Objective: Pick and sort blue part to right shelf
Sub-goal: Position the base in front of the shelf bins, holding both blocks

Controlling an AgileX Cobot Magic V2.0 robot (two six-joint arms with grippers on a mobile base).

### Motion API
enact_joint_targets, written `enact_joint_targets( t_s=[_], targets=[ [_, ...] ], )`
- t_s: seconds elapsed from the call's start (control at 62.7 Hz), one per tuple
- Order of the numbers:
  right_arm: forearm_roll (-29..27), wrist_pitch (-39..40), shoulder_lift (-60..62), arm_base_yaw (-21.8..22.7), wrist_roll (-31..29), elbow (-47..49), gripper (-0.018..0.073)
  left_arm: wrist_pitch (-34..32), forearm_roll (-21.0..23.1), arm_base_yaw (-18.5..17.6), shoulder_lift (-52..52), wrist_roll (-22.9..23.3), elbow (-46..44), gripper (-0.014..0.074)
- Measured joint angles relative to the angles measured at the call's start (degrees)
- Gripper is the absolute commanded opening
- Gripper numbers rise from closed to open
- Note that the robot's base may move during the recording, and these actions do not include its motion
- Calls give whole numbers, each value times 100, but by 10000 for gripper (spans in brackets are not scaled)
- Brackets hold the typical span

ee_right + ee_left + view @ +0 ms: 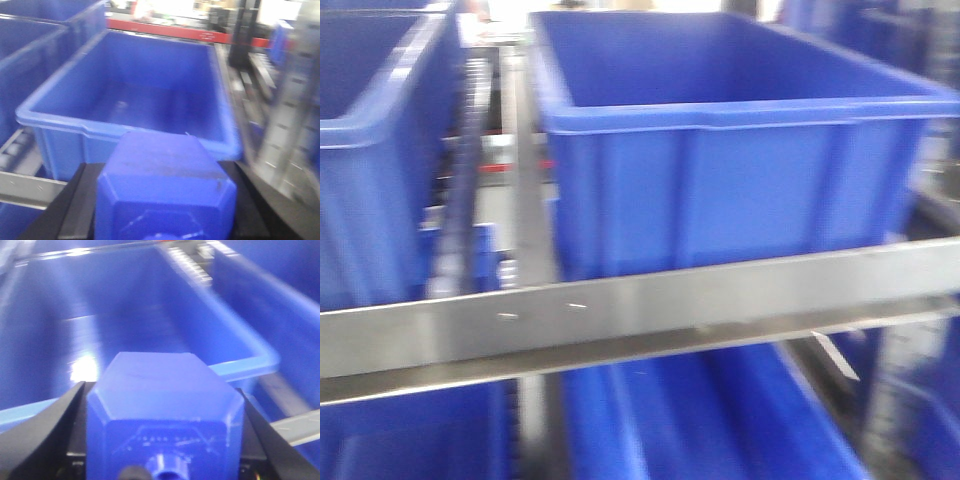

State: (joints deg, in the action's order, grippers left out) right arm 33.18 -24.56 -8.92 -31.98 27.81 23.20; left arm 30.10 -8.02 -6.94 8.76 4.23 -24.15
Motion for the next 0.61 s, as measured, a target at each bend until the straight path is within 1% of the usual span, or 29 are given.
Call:
enact_joint_targets(
  t_s=[0.606],
  targets=[
    [0,0,0,0,0,0,342,0,0,0,0,0,0,356]
  ],
)
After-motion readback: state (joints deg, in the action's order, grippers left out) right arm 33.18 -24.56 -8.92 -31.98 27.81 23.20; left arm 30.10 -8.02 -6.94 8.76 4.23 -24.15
